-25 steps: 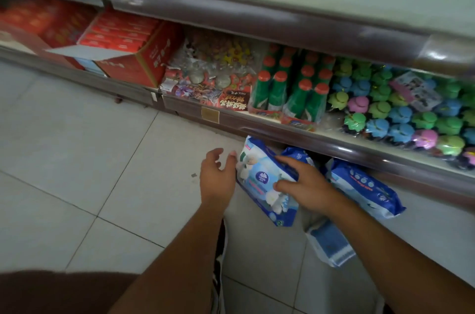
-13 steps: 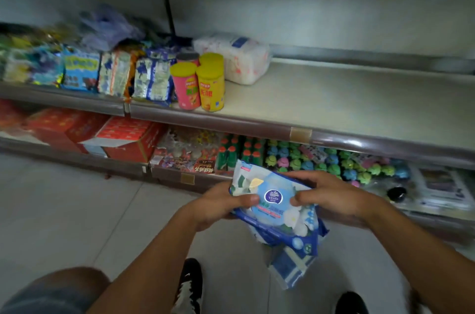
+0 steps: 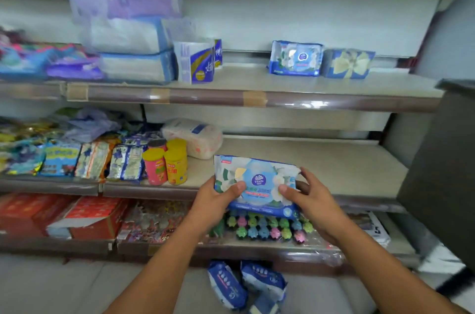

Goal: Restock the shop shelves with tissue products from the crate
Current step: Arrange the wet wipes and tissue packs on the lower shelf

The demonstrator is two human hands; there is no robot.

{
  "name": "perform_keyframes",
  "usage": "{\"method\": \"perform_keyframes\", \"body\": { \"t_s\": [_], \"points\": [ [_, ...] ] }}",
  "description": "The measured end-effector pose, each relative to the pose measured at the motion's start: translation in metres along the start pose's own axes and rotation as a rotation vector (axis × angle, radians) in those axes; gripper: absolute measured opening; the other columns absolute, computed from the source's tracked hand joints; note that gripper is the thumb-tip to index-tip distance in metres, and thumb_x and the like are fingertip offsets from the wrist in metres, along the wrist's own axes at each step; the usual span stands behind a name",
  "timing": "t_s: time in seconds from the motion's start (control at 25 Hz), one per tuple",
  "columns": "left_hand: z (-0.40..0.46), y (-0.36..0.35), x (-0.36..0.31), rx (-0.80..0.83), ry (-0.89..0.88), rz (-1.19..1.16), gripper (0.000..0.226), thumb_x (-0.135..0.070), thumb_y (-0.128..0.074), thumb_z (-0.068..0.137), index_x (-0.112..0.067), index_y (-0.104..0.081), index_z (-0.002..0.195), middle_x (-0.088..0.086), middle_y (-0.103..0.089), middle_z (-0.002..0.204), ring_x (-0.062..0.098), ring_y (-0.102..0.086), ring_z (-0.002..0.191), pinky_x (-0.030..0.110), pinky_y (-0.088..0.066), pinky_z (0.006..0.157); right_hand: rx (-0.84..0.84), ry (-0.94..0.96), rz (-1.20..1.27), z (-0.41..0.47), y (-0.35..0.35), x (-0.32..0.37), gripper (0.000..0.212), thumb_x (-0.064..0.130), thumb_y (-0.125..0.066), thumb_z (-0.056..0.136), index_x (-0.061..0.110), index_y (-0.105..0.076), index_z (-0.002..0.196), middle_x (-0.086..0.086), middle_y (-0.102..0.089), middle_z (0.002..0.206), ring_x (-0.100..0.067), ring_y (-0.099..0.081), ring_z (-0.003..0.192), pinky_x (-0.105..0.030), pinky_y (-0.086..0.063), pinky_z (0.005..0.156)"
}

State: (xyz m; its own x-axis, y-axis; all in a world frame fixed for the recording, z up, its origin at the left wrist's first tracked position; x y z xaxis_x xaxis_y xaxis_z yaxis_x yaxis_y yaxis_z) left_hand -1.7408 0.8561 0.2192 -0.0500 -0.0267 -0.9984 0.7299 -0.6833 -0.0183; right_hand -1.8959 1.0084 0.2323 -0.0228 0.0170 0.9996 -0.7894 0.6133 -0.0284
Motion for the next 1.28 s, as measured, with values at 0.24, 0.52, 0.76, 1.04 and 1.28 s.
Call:
{"method": "perform_keyframes", "body": {
  "t_s": [0.24,0.52,0.76,1.04,1.28],
  "points": [
    [0.014,-0.041,-0.125,-0.077,-0.306,0.182,0.034,-0.038,-0.072,0.083,-0.028,-0.056,0.110,-0.017,-0.070,0.099,-0.013,-0.063,0.084,0.006,-0.047,0.068,-0.165,0.298,-0.039,-0.006,0.025,0.112,0.017,0.014,-0.063,0.092,0.009,-0.065,0.108,-0.004,-0.074,0.104,-0.020,-0.071,0.096,-0.033,-0.057,0.084],
    [0.050,-0.091,-0.235,-0.039,-0.473,0.345,0.038,-0.047,-0.057,0.091,-0.027,-0.055,0.123,-0.016,-0.065,0.108,0.000,-0.061,0.092,0.006,-0.043,0.061,-0.256,0.479,-0.134,0.017,0.062,0.220,0.013,0.021,-0.062,0.094,0.013,-0.068,0.101,0.001,-0.075,0.099,-0.015,-0.071,0.094,-0.033,-0.056,0.081],
    [0.122,-0.118,-0.253,-0.071,-0.454,0.413,0.030,-0.039,-0.063,0.091,-0.023,-0.064,0.116,-0.008,-0.070,0.109,0.008,-0.064,0.095,0.015,-0.045,0.065,-0.327,0.484,-0.352,0.078,0.097,0.253,0.019,0.027,-0.060,0.094,0.010,-0.068,0.099,0.004,-0.072,0.099,-0.010,-0.068,0.090,-0.020,-0.054,0.075],
    [0.221,-0.145,-0.232,-0.073,-0.373,0.561,0.033,-0.032,-0.065,0.090,-0.020,-0.063,0.120,-0.002,-0.068,0.116,0.014,-0.062,0.098,0.021,-0.041,0.077,-0.412,0.366,-0.549,0.179,0.138,0.233,0.036,0.028,-0.064,0.090,-0.004,-0.054,0.078,-0.010,-0.052,0.069,-0.021,-0.046,0.064,-0.031,-0.038,0.058],
    [0.287,-0.149,-0.198,-0.033,-0.335,0.764,0.041,-0.030,-0.060,0.093,-0.020,-0.053,0.132,0.001,-0.060,0.131,0.023,-0.057,0.117,0.019,-0.036,0.081,-0.402,0.302,-0.744,0.247,0.151,0.205,0.040,0.030,-0.063,0.091,0.003,-0.046,0.068,-0.007,-0.047,0.062,-0.020,-0.042,0.061,-0.031,-0.033,0.054]
  ]
}}
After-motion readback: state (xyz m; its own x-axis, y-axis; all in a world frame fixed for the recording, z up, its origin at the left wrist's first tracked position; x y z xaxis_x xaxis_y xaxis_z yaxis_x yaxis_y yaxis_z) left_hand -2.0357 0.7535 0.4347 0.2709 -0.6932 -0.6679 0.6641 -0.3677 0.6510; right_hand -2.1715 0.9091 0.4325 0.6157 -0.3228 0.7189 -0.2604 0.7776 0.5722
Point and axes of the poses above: each hand's wrist, its own z-axis towards the middle knuckle, its own y-axis out of the back of the hand, x = y × z, the point moved 4 cm from there along z, towards the middle knuckle
